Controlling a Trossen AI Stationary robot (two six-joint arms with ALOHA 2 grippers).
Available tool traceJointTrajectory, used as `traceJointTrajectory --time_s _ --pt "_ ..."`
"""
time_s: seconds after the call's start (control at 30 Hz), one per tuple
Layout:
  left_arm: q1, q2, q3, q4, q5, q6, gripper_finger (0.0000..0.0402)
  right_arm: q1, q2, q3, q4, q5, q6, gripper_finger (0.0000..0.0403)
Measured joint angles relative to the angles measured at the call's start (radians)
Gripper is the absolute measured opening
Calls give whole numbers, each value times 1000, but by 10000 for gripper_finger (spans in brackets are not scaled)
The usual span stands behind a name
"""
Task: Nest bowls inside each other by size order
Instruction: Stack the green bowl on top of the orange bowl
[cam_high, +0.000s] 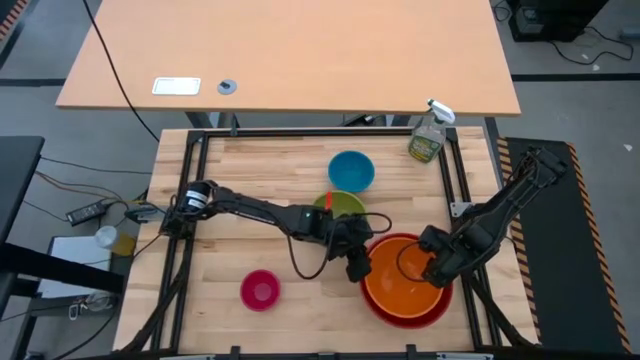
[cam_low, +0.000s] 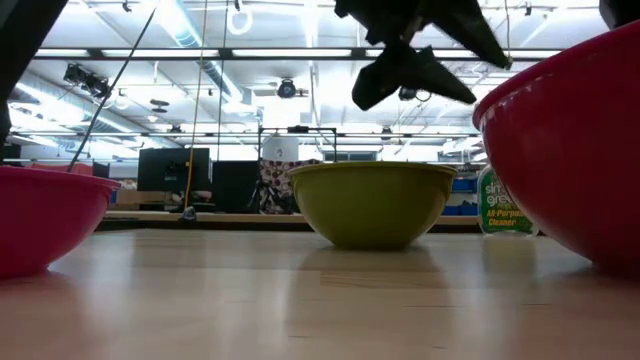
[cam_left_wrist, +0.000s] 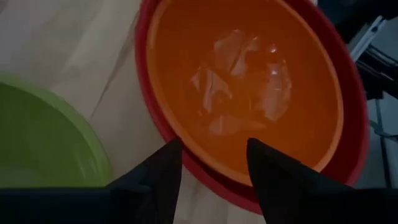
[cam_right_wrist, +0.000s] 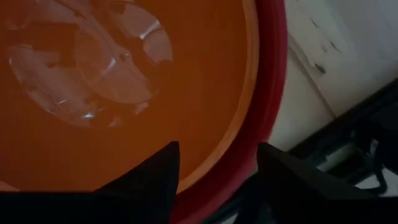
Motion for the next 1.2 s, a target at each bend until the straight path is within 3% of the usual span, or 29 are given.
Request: traceJointTrajectory --time_s 0.1,0.27,0.47,0.6,0.73,0.93,1.2 --pt "1 -15 0 0 -3 23 183 0 -5 39 -23 -13 0 220" --pt "-5 -87 1 -54 -80 144 176 1 -16 105 -30 131 -21 220" --pt "-2 -129 0 -258 -139 272 160 -62 -33 91 17 200 -80 220" --pt "-9 -151 -20 -300 -218 299 156 -138 -46 91 55 253 -137 220" --pt "-17 -211 -163 -214 -226 295 155 -264 -40 90 144 263 -291 220" --pt "15 -418 -455 -34 -228 161 155 -475 -28 90 273 227 -499 219" --pt "135 -576 -728 21 -200 -203 162 -711 67 89 387 159 -717 218"
